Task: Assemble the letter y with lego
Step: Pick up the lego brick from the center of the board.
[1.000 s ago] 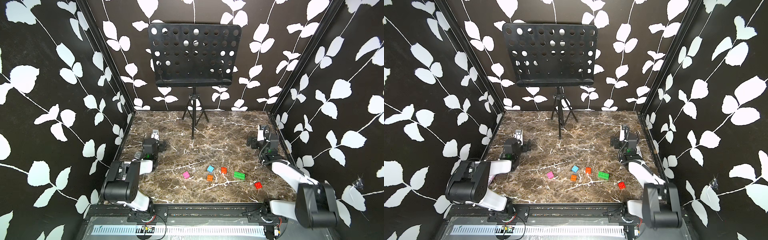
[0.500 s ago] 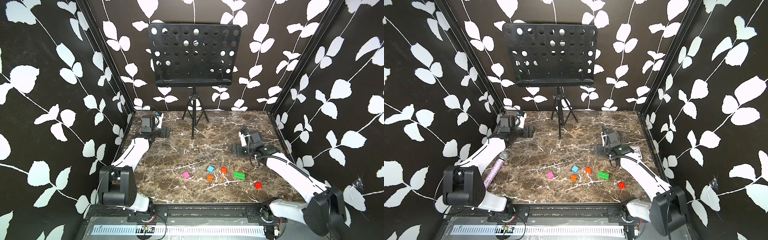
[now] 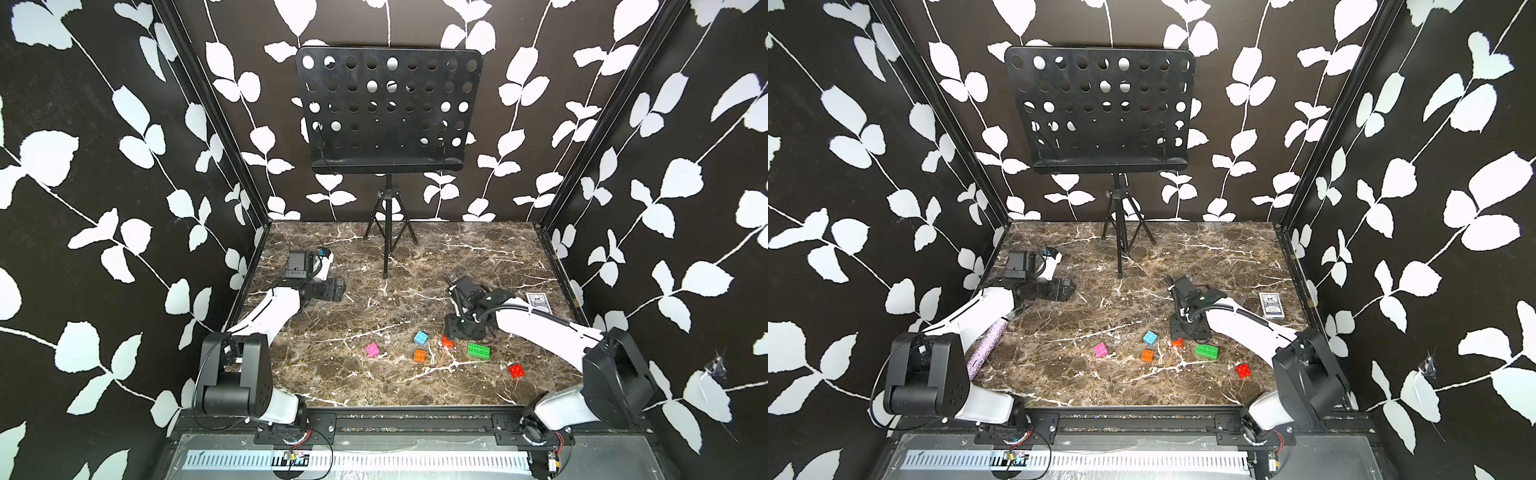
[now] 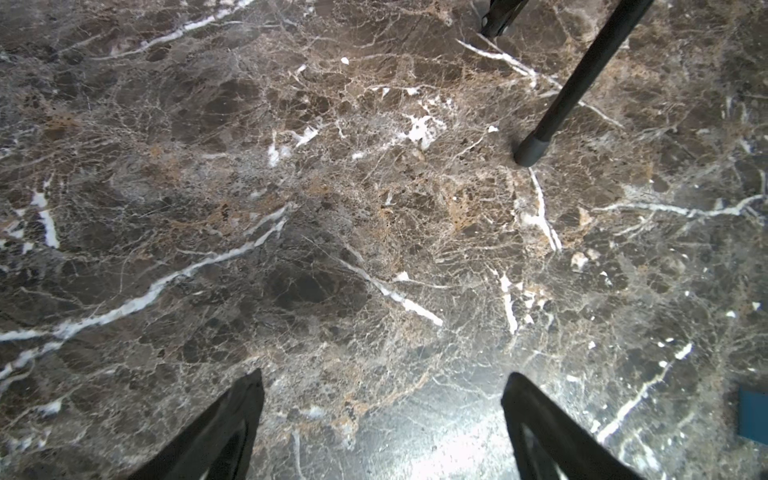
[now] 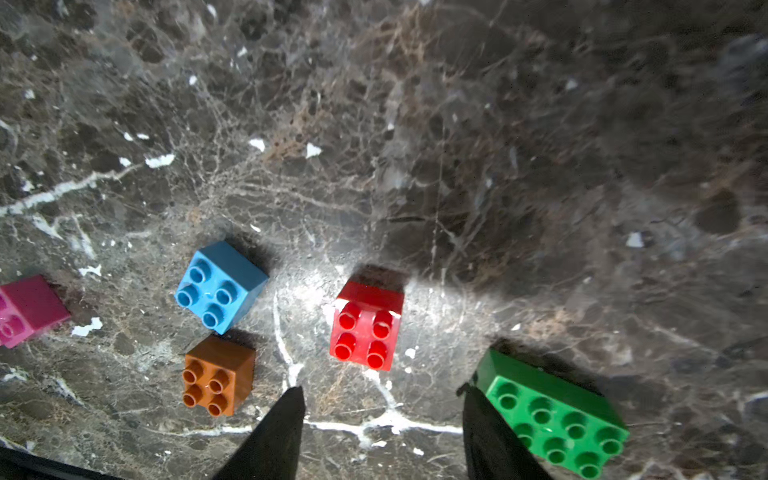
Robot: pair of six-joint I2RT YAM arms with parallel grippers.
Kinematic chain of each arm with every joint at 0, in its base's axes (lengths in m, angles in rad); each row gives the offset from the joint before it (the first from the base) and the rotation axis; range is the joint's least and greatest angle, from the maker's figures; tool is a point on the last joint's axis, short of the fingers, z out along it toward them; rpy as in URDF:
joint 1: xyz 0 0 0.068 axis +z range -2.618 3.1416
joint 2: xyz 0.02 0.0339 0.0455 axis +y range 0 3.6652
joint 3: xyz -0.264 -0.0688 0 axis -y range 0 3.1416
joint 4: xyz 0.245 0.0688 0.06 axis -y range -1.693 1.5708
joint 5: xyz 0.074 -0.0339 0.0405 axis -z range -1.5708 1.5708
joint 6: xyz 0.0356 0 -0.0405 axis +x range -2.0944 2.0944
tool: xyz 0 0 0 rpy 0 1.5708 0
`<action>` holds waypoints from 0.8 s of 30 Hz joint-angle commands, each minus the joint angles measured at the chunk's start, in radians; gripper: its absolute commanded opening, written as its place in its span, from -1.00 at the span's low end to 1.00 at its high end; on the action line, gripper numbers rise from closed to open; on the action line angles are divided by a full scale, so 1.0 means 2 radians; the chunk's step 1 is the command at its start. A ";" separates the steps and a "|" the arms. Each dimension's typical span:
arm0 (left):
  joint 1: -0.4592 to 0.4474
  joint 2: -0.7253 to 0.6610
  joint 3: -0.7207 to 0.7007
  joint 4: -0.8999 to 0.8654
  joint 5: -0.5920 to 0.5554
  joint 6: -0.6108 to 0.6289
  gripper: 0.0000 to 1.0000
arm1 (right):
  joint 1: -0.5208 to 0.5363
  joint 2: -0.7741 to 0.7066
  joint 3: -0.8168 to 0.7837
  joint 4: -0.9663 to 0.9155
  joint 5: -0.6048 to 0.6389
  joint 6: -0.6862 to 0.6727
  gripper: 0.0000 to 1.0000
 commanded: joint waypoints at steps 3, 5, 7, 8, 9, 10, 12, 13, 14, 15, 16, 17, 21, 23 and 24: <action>0.000 -0.015 -0.017 0.005 0.010 -0.002 0.85 | 0.009 0.032 0.009 0.019 0.004 0.027 0.11; 0.000 -0.020 -0.022 0.010 0.011 -0.003 0.85 | 0.009 0.049 0.016 0.022 0.009 0.026 0.11; 0.000 -0.023 -0.027 0.012 0.010 -0.001 0.86 | 0.009 0.068 0.019 0.026 0.009 0.031 0.10; -0.001 -0.025 -0.029 0.012 0.009 -0.002 0.86 | 0.009 0.076 0.020 0.025 0.011 0.033 0.09; 0.000 -0.024 -0.029 0.012 0.009 -0.002 0.86 | 0.009 0.081 0.020 0.026 0.013 0.035 0.08; 0.000 -0.025 -0.031 0.013 0.010 -0.002 0.86 | 0.009 0.085 0.020 0.027 0.014 0.037 0.06; 0.000 -0.024 -0.032 0.015 0.012 -0.002 0.86 | 0.009 0.090 0.017 0.033 0.014 0.039 -0.05; 0.000 -0.024 -0.032 0.015 0.012 -0.002 0.86 | 0.009 0.093 0.018 0.034 0.014 0.039 -0.10; -0.001 -0.023 -0.032 0.014 0.011 -0.002 0.86 | 0.009 0.095 0.018 0.033 0.015 0.039 -0.14; -0.001 -0.022 -0.032 0.014 0.010 -0.002 0.85 | 0.010 0.096 0.020 0.033 0.017 0.039 -0.18; -0.001 -0.022 -0.031 0.015 0.010 -0.001 0.85 | 0.009 0.098 0.019 0.033 0.017 0.040 -0.22; 0.000 -0.022 -0.031 0.015 0.010 -0.002 0.85 | 0.009 0.099 0.019 0.032 0.019 0.040 -0.26; -0.001 -0.019 -0.032 0.015 0.011 -0.002 0.86 | 0.010 0.099 0.021 0.021 0.023 0.038 -0.39; -0.001 -0.018 -0.033 0.016 0.012 -0.002 0.85 | 0.013 0.087 0.019 0.019 0.030 0.027 -0.42; -0.001 -0.018 -0.033 0.016 0.012 -0.001 0.85 | 0.013 0.080 0.019 0.020 0.033 0.018 -0.42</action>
